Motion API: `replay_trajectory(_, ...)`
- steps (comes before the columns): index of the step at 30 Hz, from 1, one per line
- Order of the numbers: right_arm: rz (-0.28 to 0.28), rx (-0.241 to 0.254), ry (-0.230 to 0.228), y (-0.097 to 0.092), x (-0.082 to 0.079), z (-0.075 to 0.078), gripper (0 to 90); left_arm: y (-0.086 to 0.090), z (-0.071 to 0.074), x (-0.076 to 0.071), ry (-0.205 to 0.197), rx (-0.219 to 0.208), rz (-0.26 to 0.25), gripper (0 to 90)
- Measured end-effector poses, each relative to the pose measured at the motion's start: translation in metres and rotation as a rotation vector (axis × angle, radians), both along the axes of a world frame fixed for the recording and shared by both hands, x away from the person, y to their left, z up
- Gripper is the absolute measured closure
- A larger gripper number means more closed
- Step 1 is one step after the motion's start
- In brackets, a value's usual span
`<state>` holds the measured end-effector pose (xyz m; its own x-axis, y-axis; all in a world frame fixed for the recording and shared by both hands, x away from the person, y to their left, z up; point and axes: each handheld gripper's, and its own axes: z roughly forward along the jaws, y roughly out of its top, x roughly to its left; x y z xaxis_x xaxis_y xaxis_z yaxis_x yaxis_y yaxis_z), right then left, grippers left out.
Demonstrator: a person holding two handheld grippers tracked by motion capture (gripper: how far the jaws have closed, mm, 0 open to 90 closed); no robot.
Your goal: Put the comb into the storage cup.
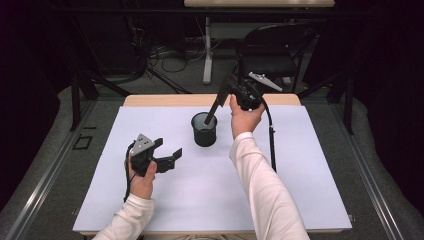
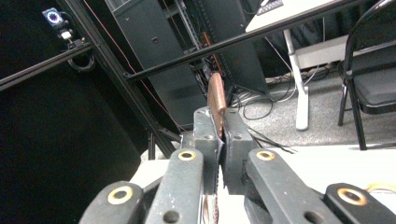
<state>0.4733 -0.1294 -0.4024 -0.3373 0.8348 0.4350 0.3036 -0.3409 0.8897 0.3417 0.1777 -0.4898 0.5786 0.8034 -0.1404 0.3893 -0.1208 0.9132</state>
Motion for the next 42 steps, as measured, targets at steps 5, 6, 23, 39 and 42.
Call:
replay_trajectory(5,0.009,-0.005,0.017,0.002,0.002,-0.007,87.1,0.000,0.000,0.000,0.001,0.000,0.003,16.2)
replay_trajectory(6,0.010,-0.006,0.022,0.003,0.002,-0.008,87.1,0.000,0.000,0.000,0.003,0.002,0.003,16.2)
replay_trajectory(23,0.035,-0.032,0.068,0.018,0.004,-0.030,87.1,0.000,-0.001,0.000,0.003,0.003,0.002,16.2)
replay_trajectory(39,0.048,-0.041,0.089,0.026,0.004,-0.042,87.1,0.000,0.000,0.000,0.001,0.005,0.004,16.2)
replay_trajectory(42,0.046,-0.038,0.093,0.026,0.004,-0.045,87.1,0.000,0.000,0.000,0.003,0.004,0.006,16.2)
